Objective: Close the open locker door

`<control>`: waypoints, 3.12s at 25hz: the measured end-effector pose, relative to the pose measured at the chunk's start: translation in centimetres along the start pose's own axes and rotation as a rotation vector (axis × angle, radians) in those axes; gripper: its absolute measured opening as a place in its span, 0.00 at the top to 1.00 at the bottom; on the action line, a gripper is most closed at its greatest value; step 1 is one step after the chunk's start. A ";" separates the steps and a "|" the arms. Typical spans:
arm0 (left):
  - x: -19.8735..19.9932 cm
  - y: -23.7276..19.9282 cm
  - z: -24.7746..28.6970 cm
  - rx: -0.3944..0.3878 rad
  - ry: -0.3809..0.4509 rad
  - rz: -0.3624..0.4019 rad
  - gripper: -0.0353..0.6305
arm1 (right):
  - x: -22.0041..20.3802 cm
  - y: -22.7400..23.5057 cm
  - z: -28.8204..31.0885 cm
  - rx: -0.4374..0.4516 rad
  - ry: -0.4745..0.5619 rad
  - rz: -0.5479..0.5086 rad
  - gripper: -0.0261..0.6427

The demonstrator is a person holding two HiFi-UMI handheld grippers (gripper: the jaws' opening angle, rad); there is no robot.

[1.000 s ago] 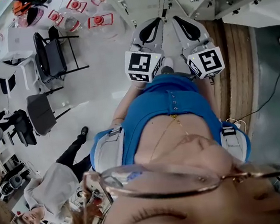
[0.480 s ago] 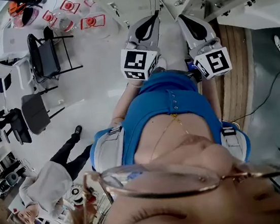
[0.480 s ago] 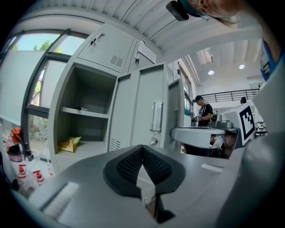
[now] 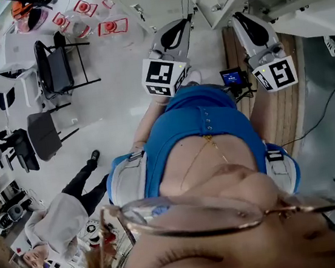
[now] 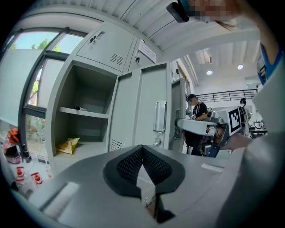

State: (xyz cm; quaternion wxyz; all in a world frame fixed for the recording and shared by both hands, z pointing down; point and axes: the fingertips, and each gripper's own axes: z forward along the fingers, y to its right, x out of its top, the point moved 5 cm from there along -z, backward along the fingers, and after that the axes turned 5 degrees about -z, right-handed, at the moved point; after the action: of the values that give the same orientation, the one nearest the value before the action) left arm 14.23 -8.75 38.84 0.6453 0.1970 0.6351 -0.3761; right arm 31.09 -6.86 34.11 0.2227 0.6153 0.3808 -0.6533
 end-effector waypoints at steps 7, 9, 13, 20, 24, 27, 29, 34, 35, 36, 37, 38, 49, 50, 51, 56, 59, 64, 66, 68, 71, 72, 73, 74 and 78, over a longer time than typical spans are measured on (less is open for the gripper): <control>1.1 -1.8 0.4 -0.029 0.014 0.011 0.95 | 0.0 1.3 0.3 0.004 0.050 0.050 0.88; 0.8 -2.4 0.5 -0.031 0.003 0.008 0.95 | -0.2 1.4 0.6 0.008 0.048 0.028 0.87; 0.6 -3.0 0.5 -0.040 -0.013 -0.002 0.95 | 0.1 2.0 0.9 0.023 0.066 0.012 0.86; 0.5 -4.5 0.0 -0.026 -0.018 -0.005 0.95 | 1.4 2.3 1.4 0.086 0.185 0.087 0.84; 0.8 -5.3 -0.4 -0.019 -0.017 -0.011 0.95 | 1.3 2.0 2.4 0.138 0.122 0.046 0.78; 0.9 -5.8 -0.7 -0.015 -0.014 -0.015 0.95 | 1.2 1.9 3.0 0.163 0.104 0.024 0.78; 0.7 -6.2 -0.7 -0.013 -0.014 -0.018 0.95 | 1.0 1.9 3.2 0.188 0.111 0.032 0.77; 0.9 -7.0 -0.8 -0.010 -0.008 -0.024 0.95 | 1.1 1.6 3.9 0.255 0.137 0.065 0.75; 1.0 -7.1 -0.8 -0.009 -0.006 -0.024 0.95 | 1.2 1.4 4.0 0.267 0.139 0.061 0.74; 1.1 -7.1 -0.9 -0.009 -0.005 -0.025 0.95 | 1.3 1.3 4.0 0.280 0.143 0.060 0.74; 1.2 -7.1 -1.0 -0.009 -0.005 -0.027 0.95 | 1.4 1.1 4.0 0.297 0.149 0.062 0.74; 1.2 -7.2 -1.1 -0.008 -0.005 -0.028 0.95 | 1.5 0.9 4.1 0.315 0.155 0.067 0.74; 1.9 -7.9 -2.0 0.000 0.000 -0.040 0.95 | 2.5 -1.7 6.5 0.437 0.134 0.060 0.69; 1.8 -8.1 -2.1 0.002 0.000 -0.041 0.95 | 2.3 -2.0 6.9 0.446 0.121 0.055 0.69; 1.6 -8.4 -2.2 0.004 -0.001 -0.043 0.95 | 2.0 -2.3 7.3 0.454 0.117 0.049 0.69; 1.3 -9.4 -2.5 0.018 0.000 -0.052 0.95 | 1.9 -3.8 8.7 0.537 0.141 0.050 0.70; 2.1 -9.4 -3.0 0.029 0.006 -0.059 0.95 | 2.9 -4.4 9.5 0.567 0.136 0.035 0.76; 2.0 -11.0 -3.9 0.055 0.012 -0.067 0.95 | 3.0 -6.5 11.7 0.591 0.115 0.070 0.77; 1.8 -11.7 -4.2 0.066 0.015 -0.069 0.95 | 2.9 -7.2 12.7 0.586 0.116 0.069 0.77; 1.6 -12.4 -4.5 0.077 0.020 -0.069 0.95 | 2.6 -7.9 13.5 0.572 0.110 0.056 0.78; 1.5 -13.5 -4.7 0.092 0.021 -0.072 0.95 | 2.6 -8.7 14.9 0.531 0.107 0.051 0.78; 1.5 -13.8 -4.8 0.097 0.022 -0.074 0.95 | 2.6 -9.0 15.3 0.516 0.107 0.047 0.78; 1.5 -14.1 -5.0 0.101 0.022 -0.076 0.95 | 2.6 -9.2 15.8 0.503 0.108 0.042 0.78; 1.6 -14.4 -5.2 0.103 0.023 -0.077 0.95 | 2.7 -9.5 16.2 0.493 0.109 0.038 0.78; 1.7 -15.3 -6.1 0.109 0.024 -0.077 0.95 | 2.8 -10.5 17.5 0.476 0.111 0.037 0.78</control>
State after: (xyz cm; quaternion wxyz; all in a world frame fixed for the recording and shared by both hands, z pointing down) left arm -1.26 -14.50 39.91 0.6108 0.2116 0.6287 -0.4323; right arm 11.67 -13.45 32.91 0.0619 0.6924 0.2164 -0.6855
